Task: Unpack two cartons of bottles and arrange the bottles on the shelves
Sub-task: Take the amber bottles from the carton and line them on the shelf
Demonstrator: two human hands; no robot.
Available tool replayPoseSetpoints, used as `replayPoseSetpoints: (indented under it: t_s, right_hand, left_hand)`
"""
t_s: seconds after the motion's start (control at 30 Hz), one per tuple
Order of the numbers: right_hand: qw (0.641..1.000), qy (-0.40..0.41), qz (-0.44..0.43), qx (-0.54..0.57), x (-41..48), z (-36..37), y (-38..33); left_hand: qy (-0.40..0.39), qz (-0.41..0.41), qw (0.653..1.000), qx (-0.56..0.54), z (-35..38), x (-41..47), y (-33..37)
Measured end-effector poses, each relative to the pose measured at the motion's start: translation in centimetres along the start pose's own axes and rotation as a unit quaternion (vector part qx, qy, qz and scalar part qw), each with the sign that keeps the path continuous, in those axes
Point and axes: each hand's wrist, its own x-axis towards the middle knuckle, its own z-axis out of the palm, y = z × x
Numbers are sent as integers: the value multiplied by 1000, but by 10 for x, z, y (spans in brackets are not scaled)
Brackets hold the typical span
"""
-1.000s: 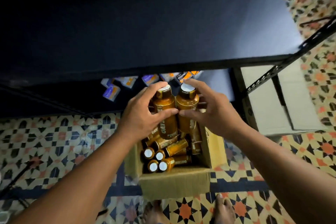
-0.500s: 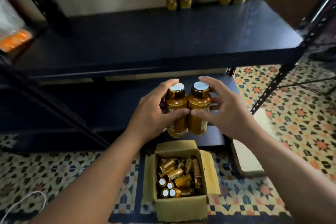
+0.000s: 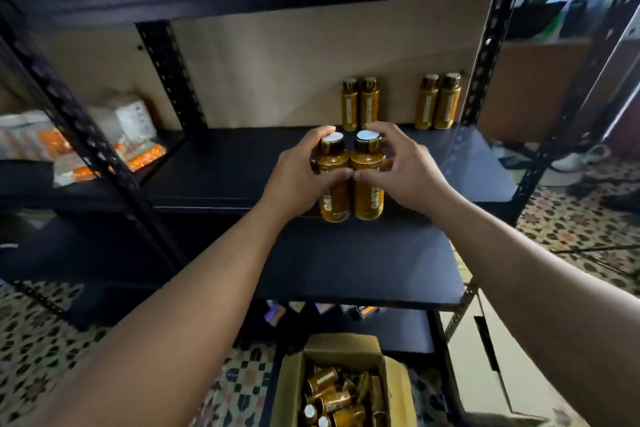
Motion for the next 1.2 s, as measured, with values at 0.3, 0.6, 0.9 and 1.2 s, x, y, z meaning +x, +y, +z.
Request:
replayPoseSetpoints:
  t_s: [0.3,0.6,0.9,1.2]
  right_hand:
    - [998,-11,55,6,57,58,24]
    - [992,31,125,10,95,110,37]
    - [992,4,123,28,103,125,44]
    - [982,-81,157,60,79,131,86]
  left_hand:
    - [8,-32,999,-38,2,42,-56]
    - [-50,-25,997,-48,-4,91,-126]
    - [-143,-11,988,-55,-13,107,-147]
    - [-153,-88,984,-40,6,93,-174]
